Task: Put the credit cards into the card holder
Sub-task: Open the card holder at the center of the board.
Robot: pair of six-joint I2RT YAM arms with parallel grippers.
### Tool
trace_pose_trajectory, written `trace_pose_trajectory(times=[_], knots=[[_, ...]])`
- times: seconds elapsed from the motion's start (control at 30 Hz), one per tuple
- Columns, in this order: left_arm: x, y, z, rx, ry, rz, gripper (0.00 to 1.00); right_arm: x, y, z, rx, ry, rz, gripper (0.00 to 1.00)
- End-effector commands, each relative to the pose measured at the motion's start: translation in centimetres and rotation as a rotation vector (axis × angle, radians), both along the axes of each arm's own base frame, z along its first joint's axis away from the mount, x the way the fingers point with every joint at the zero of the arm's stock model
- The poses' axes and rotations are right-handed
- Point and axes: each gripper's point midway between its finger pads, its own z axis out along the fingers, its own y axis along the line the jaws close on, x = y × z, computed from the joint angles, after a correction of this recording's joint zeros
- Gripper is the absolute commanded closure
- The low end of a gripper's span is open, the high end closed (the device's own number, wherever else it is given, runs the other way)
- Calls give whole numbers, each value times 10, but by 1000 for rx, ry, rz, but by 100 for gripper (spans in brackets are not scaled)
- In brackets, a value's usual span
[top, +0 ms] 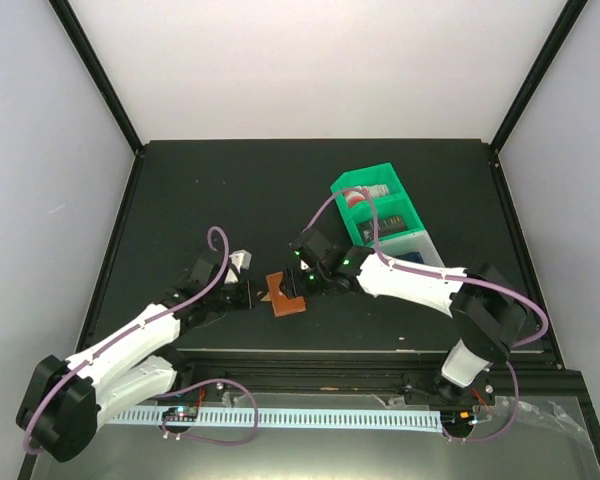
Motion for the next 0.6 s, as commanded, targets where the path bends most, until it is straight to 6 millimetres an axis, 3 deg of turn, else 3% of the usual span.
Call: trace_pose_trajectory(times=[0.0,0.1,0.23,0.57], knots=[[-1,-3,-1,-4,-10,-35,99,10,-5,-3,-80,-61,-89,37],[1,-4,7,-21,-30,-32,98,9,-10,-10,-142,-69,-93,27],[-1,-2,11,-34,-40,-19,99,9,-13,-14,-171,-90,-85,23],[-16,-4,21,-104,-42,-44,98,-17,27,-17,-92,-47,65,20]])
